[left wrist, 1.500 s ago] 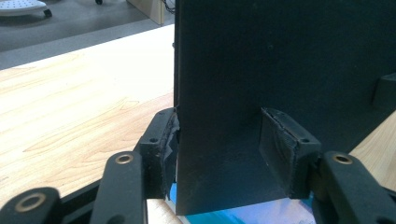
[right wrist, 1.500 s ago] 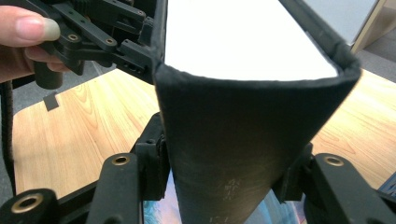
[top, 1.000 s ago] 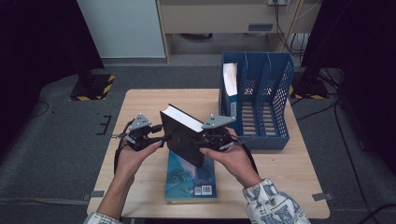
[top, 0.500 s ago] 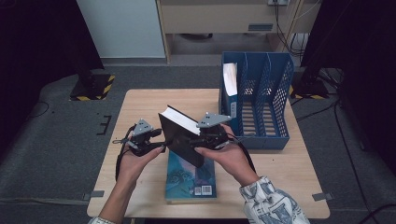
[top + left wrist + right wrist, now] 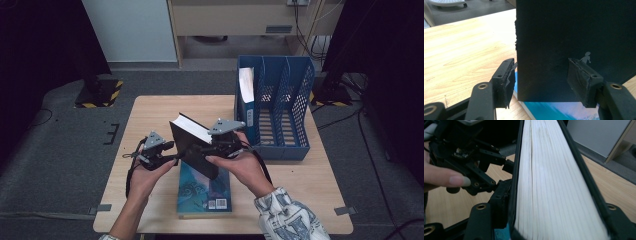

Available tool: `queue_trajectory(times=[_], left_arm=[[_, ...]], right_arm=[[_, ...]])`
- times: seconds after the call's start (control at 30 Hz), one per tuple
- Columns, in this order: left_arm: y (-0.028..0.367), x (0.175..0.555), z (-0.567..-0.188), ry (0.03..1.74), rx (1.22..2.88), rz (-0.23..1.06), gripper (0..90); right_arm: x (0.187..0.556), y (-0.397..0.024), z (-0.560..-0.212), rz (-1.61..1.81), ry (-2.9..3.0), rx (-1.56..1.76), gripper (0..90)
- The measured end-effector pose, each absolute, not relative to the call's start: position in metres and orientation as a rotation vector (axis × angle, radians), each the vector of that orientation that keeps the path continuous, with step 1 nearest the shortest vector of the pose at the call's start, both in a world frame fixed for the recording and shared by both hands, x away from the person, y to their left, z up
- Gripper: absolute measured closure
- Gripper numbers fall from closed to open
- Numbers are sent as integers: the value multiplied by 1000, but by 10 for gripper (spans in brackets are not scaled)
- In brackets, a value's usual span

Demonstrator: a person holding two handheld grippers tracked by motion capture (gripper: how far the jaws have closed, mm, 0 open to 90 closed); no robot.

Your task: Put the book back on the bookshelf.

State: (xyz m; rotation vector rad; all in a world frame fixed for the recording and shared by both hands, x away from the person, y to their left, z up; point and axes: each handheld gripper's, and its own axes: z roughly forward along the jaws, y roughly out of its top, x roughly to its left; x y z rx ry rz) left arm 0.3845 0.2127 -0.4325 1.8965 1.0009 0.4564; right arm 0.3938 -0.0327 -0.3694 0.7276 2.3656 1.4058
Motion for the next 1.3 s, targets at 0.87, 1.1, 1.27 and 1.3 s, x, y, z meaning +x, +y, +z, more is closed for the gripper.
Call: queue_trajectory(times=[0.87, 1.1, 1.27, 1.3], left_arm=[[275, 351, -501, 1188, 2029, 565, 269], [285, 355, -512, 1208, 2055, 507, 117], [287, 356, -518, 1230, 2085, 488, 117], [288, 356, -519, 1229, 2088, 493, 117]], right_arm=[[412, -37, -372, 1475, 2379, 846, 507], [423, -39, -369, 1495, 2384, 955, 519], [430, -42, -368, 1514, 2374, 1049, 523], [431, -42, -368, 1517, 2369, 1064, 523]])
